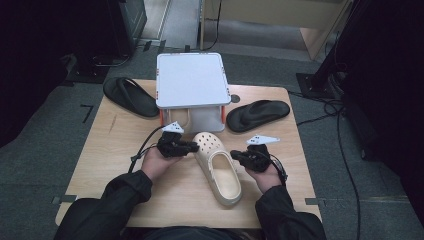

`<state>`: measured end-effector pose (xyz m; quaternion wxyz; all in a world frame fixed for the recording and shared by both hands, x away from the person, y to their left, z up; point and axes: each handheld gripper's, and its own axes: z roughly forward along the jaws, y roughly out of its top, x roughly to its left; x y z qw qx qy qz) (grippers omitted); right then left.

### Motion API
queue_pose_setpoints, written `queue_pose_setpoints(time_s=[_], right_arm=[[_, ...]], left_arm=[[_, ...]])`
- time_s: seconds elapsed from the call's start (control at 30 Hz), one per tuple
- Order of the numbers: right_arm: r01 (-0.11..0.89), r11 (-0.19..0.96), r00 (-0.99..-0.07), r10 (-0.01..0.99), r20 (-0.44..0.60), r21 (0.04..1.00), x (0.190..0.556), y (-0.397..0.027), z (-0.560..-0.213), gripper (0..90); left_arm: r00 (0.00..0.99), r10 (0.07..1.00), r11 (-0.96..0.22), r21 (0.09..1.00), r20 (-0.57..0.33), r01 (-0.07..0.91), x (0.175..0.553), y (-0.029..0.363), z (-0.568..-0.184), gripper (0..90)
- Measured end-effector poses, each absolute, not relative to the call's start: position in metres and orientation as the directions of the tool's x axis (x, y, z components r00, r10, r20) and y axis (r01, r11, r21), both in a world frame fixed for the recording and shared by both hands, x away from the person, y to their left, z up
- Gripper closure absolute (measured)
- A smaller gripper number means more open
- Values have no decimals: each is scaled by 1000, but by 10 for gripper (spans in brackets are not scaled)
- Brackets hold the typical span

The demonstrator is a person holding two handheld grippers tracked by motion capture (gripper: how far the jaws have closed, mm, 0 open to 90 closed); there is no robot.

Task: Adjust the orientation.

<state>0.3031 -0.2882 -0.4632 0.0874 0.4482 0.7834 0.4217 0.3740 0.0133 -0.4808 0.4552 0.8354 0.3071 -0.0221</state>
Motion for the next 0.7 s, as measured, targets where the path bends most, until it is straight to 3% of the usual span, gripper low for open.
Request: queue_pose_setpoints(time_s=[0.5,0.7], right_arm=[[629,272,-615,748,251,728,287,-272,-467,871],[623,263,-611,752,248,736,291,-278,-464,765]], left_arm=[[800,491,-379,743,-344,552,387,10,-483,764],[800,488,-384,738,-348,555,388,11,-479,735]])
